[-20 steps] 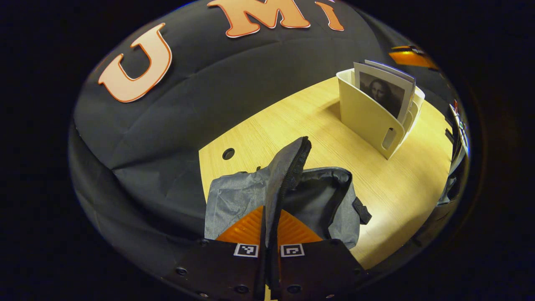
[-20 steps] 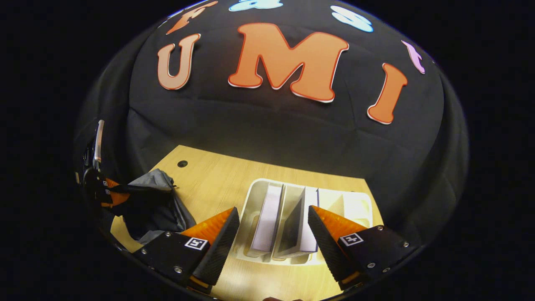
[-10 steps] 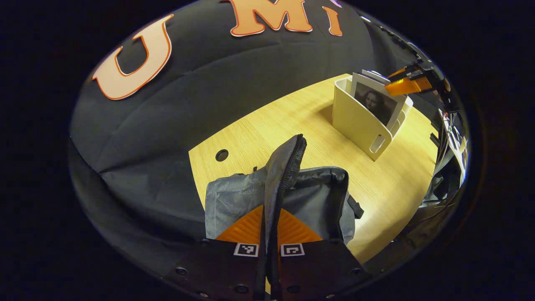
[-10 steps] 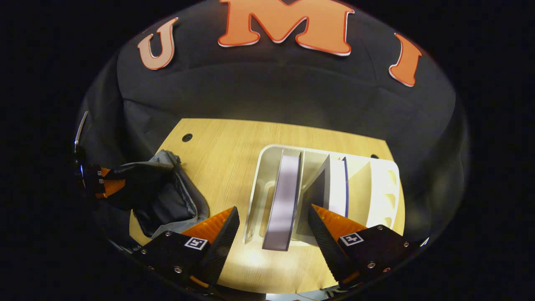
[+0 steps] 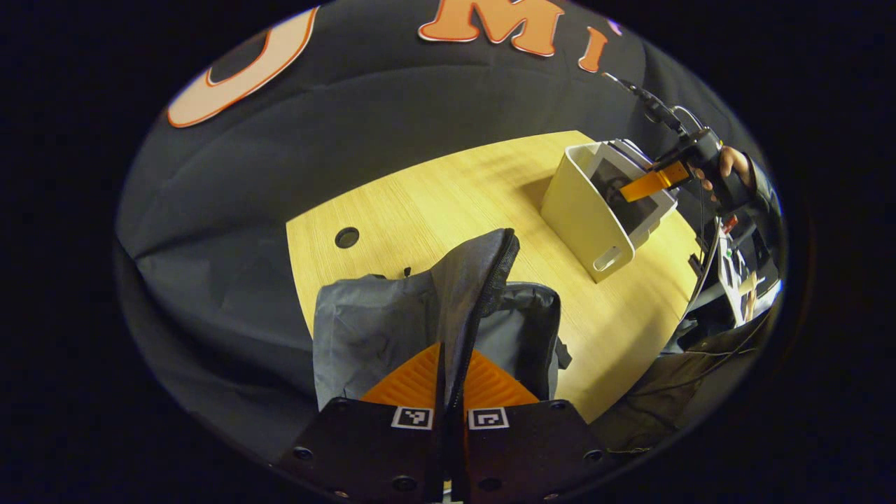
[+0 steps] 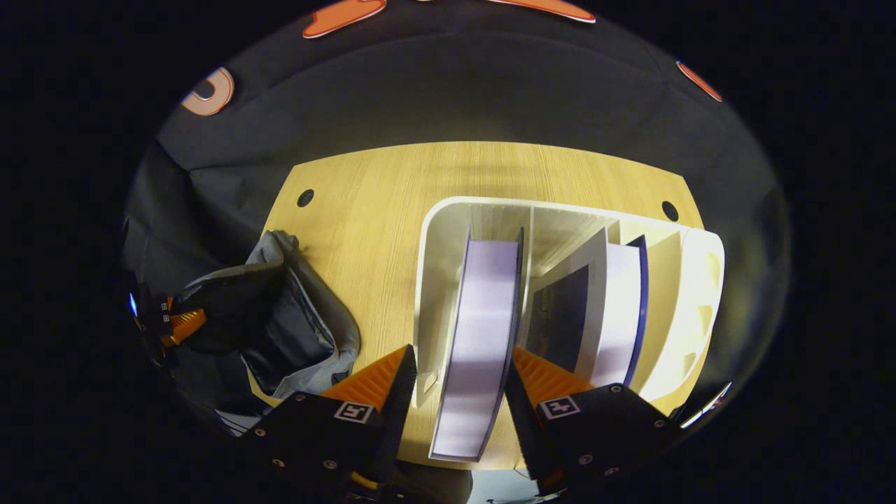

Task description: Open the schoolbag, grab two books from the bookshelf and put them into the schoolbag.

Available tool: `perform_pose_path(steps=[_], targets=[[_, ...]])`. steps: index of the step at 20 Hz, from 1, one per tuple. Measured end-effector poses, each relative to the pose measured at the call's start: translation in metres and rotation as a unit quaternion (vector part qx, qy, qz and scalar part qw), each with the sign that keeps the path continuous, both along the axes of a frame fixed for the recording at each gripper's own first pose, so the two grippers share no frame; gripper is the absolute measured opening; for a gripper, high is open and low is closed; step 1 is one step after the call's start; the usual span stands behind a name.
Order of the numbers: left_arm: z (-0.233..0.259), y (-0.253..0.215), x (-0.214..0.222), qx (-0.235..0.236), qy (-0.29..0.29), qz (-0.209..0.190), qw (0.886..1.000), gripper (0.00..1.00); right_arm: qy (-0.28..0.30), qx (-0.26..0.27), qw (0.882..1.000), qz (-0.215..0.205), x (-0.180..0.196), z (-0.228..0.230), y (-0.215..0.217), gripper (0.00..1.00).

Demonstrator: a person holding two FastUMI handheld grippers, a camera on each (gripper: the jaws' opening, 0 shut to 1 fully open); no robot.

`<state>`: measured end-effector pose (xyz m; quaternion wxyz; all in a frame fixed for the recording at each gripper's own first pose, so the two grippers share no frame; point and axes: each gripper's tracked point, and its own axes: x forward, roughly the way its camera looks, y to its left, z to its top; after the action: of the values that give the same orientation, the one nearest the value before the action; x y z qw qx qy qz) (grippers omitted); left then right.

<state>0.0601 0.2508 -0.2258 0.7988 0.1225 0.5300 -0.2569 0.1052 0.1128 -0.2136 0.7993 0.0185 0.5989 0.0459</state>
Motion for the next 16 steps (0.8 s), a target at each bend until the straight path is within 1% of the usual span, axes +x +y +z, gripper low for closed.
perform_pose_path(steps=[1, 2, 4, 5, 6, 10, 11, 12, 14, 16], targets=[[-0.002, 0.000, 0.002, 0.005, 0.005, 0.004, 1.000, 0.04, 0.013, -0.012, 1.000, -0.007, 0.000, -0.004, -0.006, 0.64], [-0.001, -0.001, 0.002, 0.006, 0.008, 0.005, 1.000, 0.04, 0.022, -0.013, 1.000, -0.019, 0.002, -0.004, -0.009, 0.60], [-0.003, -0.004, 0.001, 0.010, 0.014, 0.010, 1.000, 0.04, 0.036, -0.002, 0.999, -0.041, 0.009, 0.000, -0.008, 0.47], [-0.004, -0.004, 0.003, 0.013, 0.016, 0.014, 1.000, 0.04, 0.040, -0.002, 0.998, -0.046, 0.008, -0.004, -0.006, 0.42], [-0.004, -0.004, 0.002, 0.015, 0.017, 0.019, 1.000, 0.04, 0.044, -0.003, 0.998, -0.046, 0.009, -0.003, -0.006, 0.41], [-0.003, -0.006, 0.001, 0.017, 0.017, 0.048, 0.999, 0.05, 0.042, -0.009, 0.999, -0.020, 0.005, -0.004, -0.006, 0.39], [-0.002, -0.006, 0.000, 0.018, 0.016, 0.054, 0.998, 0.05, 0.040, -0.009, 0.999, -0.017, 0.003, -0.003, -0.007, 0.31], [-0.001, -0.007, -0.002, 0.019, 0.013, 0.059, 0.998, 0.05, 0.039, -0.007, 0.999, -0.012, 0.002, -0.001, -0.007, 0.39], [0.000, -0.008, -0.005, 0.016, 0.012, 0.067, 0.998, 0.05, 0.032, -0.002, 0.999, -0.015, 0.000, 0.006, -0.008, 0.38], [-0.002, -0.007, -0.007, 0.018, 0.014, 0.062, 0.998, 0.05, 0.022, 0.005, 1.000, -0.022, -0.003, 0.017, -0.006, 0.38]])
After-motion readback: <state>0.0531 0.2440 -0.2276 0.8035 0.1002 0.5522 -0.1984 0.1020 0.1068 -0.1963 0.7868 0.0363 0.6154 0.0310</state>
